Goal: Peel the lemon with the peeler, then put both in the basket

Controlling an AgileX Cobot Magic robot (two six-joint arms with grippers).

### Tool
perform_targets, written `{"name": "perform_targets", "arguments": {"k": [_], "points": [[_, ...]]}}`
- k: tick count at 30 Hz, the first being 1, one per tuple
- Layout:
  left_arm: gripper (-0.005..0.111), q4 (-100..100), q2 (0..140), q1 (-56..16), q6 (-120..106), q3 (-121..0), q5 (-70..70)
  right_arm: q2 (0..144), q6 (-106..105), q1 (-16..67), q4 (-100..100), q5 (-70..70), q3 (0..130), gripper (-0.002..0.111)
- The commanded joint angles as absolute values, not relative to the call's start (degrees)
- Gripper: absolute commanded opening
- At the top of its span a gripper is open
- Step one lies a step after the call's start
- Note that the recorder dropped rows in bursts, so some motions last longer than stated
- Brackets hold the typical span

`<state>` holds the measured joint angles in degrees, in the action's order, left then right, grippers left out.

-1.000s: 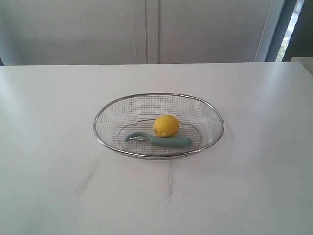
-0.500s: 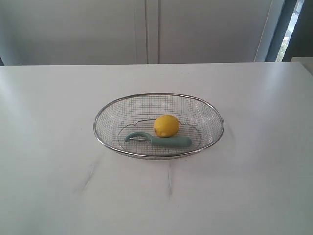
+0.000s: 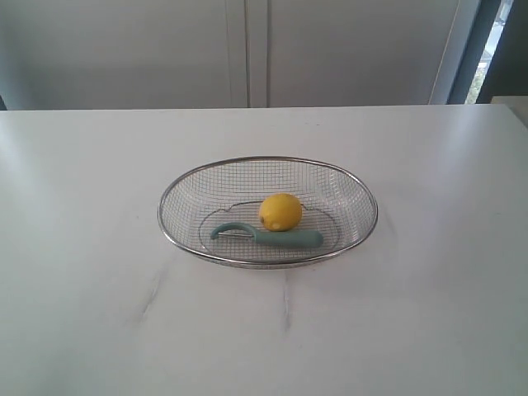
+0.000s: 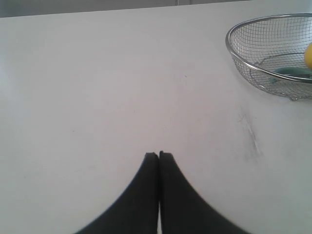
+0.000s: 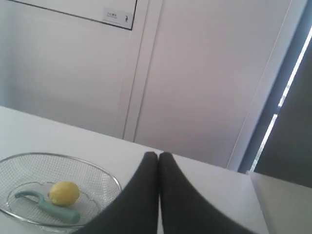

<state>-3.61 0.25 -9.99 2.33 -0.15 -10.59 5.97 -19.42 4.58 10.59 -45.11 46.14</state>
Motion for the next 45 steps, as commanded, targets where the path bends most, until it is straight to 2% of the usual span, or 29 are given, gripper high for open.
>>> {"name": "perform_targets", "arguments": {"k": [1,6,10,21,31,45], "points": [[0.0,-3.9,0.0,-9.8,2.1,0.0,-10.3,3.5,-11.1,3.1,12.2,-44.0,40.0,0.0],[0.0,-3.9,0.0,-9.8,2.1,0.0,-10.3,2.5,1.9,1.1,12.1,-24.6,29.7,0.0],[0.0,-3.9,0.0,-9.8,2.1,0.0,-10.3,2.5,4.8,-0.5,12.0,-16.7,23.2,0.0],[0.0,-3.9,0.0,-9.8,2.1,0.0,-10.3,0.9,4.8,-0.7,-2.3,-16.5,13.1,0.0],[0.0,-3.9,0.0,-9.8,2.1,0.0,-10.3,0.0,4.8,-4.1,-3.3,-16.6,0.0,0.0],[0.0,-3.9,0.0,-9.8,2.1,0.0,-10.3,0.0,4.8,-3.7,-3.2,-17.5,0.0,0.0]]}}
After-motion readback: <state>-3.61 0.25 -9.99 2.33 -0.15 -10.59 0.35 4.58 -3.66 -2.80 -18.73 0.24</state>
